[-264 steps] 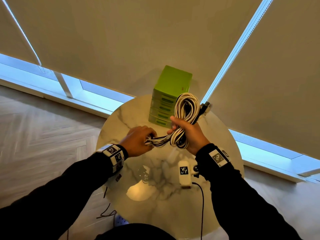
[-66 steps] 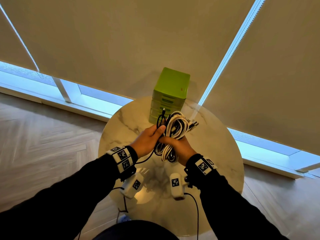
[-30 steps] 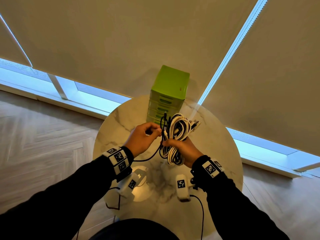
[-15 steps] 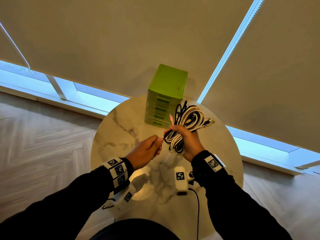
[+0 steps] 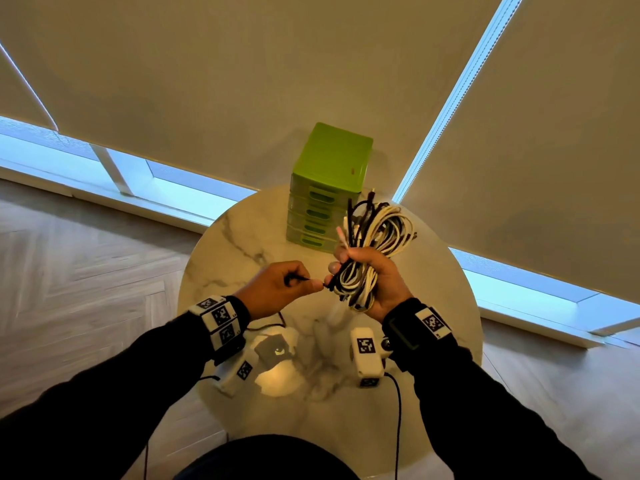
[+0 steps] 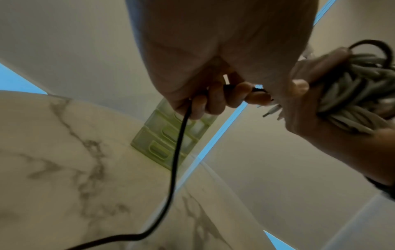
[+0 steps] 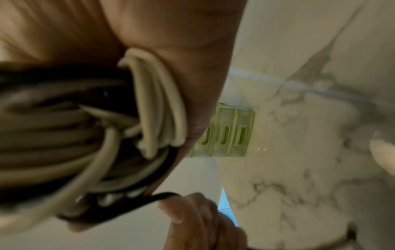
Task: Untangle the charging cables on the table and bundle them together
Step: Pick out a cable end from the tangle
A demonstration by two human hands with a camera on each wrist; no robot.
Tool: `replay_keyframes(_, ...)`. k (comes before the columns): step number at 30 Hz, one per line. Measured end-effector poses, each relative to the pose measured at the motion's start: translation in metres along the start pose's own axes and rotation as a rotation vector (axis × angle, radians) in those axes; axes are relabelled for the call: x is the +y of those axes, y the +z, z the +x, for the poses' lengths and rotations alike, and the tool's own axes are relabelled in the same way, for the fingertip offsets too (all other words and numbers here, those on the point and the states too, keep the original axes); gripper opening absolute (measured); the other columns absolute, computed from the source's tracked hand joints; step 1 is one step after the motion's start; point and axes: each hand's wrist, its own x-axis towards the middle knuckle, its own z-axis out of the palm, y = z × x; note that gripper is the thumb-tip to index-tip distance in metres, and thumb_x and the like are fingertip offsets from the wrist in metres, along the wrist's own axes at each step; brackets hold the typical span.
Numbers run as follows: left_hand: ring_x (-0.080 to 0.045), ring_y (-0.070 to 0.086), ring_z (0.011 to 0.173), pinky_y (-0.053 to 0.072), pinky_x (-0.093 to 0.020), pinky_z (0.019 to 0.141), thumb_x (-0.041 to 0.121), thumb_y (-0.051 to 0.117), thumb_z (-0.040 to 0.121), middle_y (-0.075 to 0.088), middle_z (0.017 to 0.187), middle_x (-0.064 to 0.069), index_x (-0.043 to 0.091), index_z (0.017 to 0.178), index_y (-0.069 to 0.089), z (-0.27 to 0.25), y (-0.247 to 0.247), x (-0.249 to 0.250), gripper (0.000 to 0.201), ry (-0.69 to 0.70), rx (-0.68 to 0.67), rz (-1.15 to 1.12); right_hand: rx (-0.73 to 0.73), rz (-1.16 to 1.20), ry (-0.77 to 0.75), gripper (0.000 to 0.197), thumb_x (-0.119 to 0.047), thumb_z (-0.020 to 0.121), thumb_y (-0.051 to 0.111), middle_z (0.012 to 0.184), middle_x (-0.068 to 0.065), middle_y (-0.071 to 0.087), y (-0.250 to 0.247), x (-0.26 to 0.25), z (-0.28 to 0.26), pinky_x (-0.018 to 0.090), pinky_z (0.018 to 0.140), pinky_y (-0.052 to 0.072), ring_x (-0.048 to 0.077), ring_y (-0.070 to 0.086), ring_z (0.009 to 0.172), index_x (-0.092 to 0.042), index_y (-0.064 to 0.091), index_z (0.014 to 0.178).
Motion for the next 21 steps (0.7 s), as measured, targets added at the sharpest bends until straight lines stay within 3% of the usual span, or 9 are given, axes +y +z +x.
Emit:
replay_keyframes(2, -0.005, 0.035, 0.058, 0.032, -0.024, 0.059, 0.05, 0.081, 0.075, 0.041, 0.062, 0.009, 0.013, 0.072, 0.054, 0.002, -0.013, 0.0, 0.046, -0.021, 0.058, 0.145, 0.012, -0.137, 0.079, 0.036, -0.016, 0.065, 0.081, 0.074, 0.007, 0.059, -0.002, -0.001, -0.005, 0.039, 0.076, 0.054, 0.022, 0.063, 0.069, -0.006, 0.062, 0.094)
replay_keyframes(5, -0.006, 0.038, 0.061, 0.034, -0.023, 0.061, 0.052, 0.083, 0.07, 0.044, 0.067, 0.007, 0.019, 0.072, 0.05, 0.002, -0.028, 0.007, 0.046, -0.002, 0.121, 0.205, 0.142, -0.582, 0.088, 0.024, -0.013, 0.067, 0.077, 0.078, 0.012, 0.071, 0.003, 0.001, -0.01, 0.038, 0.074, 0.056, 0.025, 0.069, 0.07, -0.004, 0.07, 0.087)
replay_keyframes(9, -0.018, 0.062, 0.087, 0.051, -0.039, 0.082, 0.012, 0.067, 0.093, 0.065, 0.093, -0.015, 0.002, 0.099, 0.059, 0.004, -0.02, 0.01, 0.013, -0.039, 0.102, -0.127, 0.181, -0.812, 0.057, 0.031, -0.003, 0.078, 0.075, 0.099, 0.012, 0.073, 0.01, 0.014, -0.003, 0.04, 0.087, 0.056, 0.02, 0.068, 0.091, -0.014, 0.07, 0.107)
replay_keyframes(10, -0.022, 0.064, 0.092, 0.052, -0.04, 0.085, 0.007, 0.061, 0.096, 0.067, 0.099, -0.019, -0.003, 0.106, 0.059, 0.005, -0.015, 0.012, 0.015, -0.089, 0.112, -0.26, 0.198, -0.828, 0.045, 0.033, -0.001, 0.08, 0.073, 0.103, 0.013, 0.073, 0.011, 0.016, -0.001, 0.039, 0.086, 0.056, 0.019, 0.068, 0.092, -0.013, 0.069, 0.11)
replay_keyframes(13, -0.029, 0.064, 0.091, 0.052, -0.04, 0.086, 0.012, 0.049, 0.094, 0.07, 0.094, -0.017, -0.011, 0.105, 0.059, 0.004, -0.003, 0.024, 0.028, -0.206, 0.181, -0.732, 0.285, -0.843, -0.013, 0.032, 0.0, 0.081, 0.071, 0.098, 0.006, 0.073, 0.008, 0.019, 0.004, 0.033, 0.079, 0.057, 0.016, 0.068, 0.089, -0.012, 0.069, 0.111)
replay_keyframes(15, -0.023, 0.061, 0.081, 0.052, -0.035, 0.08, 0.015, 0.04, 0.099, 0.069, 0.078, -0.006, 0.001, 0.092, 0.061, 0.003, 0.003, 0.034, 0.026, -0.246, 0.214, -0.902, 0.322, -0.852, -0.032, 0.032, -0.002, 0.08, 0.072, 0.098, 0.004, 0.074, 0.004, 0.021, 0.006, 0.038, 0.084, 0.057, 0.019, 0.068, 0.092, -0.015, 0.07, 0.109)
replay_keyframes(17, -0.019, 0.064, 0.079, 0.055, -0.031, 0.075, 0.023, 0.037, 0.105, 0.07, 0.077, -0.002, 0.006, 0.096, 0.062, 0.004, 0.011, 0.043, 0.032, -0.246, 0.21, -0.975, 0.351, -0.889, -0.021, 0.032, -0.003, 0.079, 0.073, 0.095, 0.005, 0.075, 0.001, 0.023, 0.008, 0.041, 0.083, 0.057, 0.02, 0.07, 0.09, -0.017, 0.07, 0.108)
replay_keyframes(19, -0.021, 0.071, 0.096, 0.057, -0.033, 0.085, 0.036, 0.034, 0.108, 0.076, 0.102, -0.01, 0.005, 0.118, 0.065, 0.007, 0.018, 0.05, 0.045, -0.251, 0.193, -1.013, 0.336, -0.949, -0.014, 0.032, -0.003, 0.079, 0.074, 0.091, 0.003, 0.074, 0.001, 0.025, 0.008, 0.033, 0.076, 0.055, 0.012, 0.071, 0.083, -0.015, 0.07, 0.109)
replay_keyframes(21, -0.025, 0.067, 0.116, 0.054, -0.038, 0.096, 0.049, 0.031, 0.107, 0.069, 0.126, -0.016, 0.005, 0.133, 0.059, 0.011, 0.022, 0.054, 0.059, -0.271, 0.167, -1.035, 0.297, -0.985, -0.02, 0.041, -0.001, 0.078, 0.077, 0.097, -0.003, 0.075, 0.003, 0.026, 0.008, 0.023, 0.075, 0.054, 0.005, 0.071, 0.086, -0.016, 0.069, 0.116)
